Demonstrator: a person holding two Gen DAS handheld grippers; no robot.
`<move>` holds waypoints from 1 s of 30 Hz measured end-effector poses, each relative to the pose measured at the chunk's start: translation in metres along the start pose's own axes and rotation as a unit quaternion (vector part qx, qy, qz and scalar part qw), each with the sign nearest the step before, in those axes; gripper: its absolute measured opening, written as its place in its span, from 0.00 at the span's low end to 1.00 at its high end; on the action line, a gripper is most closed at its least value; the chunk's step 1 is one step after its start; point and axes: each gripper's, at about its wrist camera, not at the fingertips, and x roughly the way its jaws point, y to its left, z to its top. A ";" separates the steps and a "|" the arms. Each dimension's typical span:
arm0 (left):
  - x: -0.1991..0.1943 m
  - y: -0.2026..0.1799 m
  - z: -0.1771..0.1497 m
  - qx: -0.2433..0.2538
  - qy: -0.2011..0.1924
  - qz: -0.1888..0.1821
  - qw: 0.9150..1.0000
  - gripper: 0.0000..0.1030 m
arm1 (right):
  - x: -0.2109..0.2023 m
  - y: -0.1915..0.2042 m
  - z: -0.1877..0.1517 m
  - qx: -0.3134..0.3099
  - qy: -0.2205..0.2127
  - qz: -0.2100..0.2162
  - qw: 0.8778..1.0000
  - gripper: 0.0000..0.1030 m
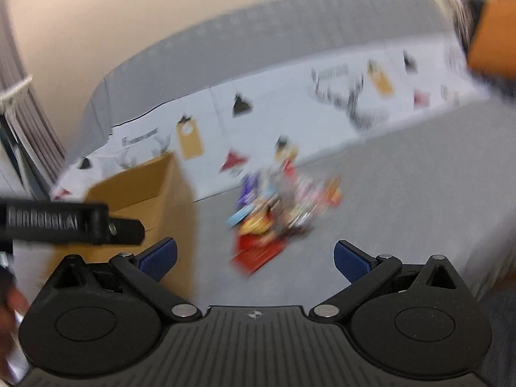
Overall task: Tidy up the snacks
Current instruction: 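Grasp the yellow cartoon bar with the left tool while the right grasps the pink candy bag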
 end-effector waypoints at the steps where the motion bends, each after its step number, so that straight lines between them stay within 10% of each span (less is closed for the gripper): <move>1: 0.020 -0.004 0.007 0.001 0.003 -0.011 1.000 1.00 | 0.011 -0.010 0.001 -0.028 -0.001 -0.012 1.000 1.00; 9: 0.157 -0.013 0.047 -0.006 0.040 -0.033 0.999 0.99 | 0.121 -0.094 0.029 -0.009 0.027 0.041 0.999 0.89; 15: 0.250 -0.013 0.065 -0.009 0.125 -0.036 0.991 0.63 | 0.216 -0.108 0.037 -0.015 0.118 0.049 0.992 0.52; 20: 0.289 -0.005 0.064 -0.010 0.152 -0.028 0.988 0.52 | 0.268 -0.109 0.038 0.000 0.165 0.061 0.984 0.54; 26: 0.287 0.002 0.061 -0.014 0.132 -0.050 0.990 0.29 | 0.305 -0.114 0.036 0.040 0.191 0.045 0.980 0.99; 29: 0.283 0.007 0.061 -0.031 0.139 -0.056 0.988 0.19 | 0.312 -0.096 0.030 -0.024 0.192 0.036 0.980 0.93; 30: 0.281 0.009 0.060 -0.040 0.142 -0.058 0.987 0.19 | 0.309 -0.090 0.029 -0.045 0.182 0.041 0.981 0.73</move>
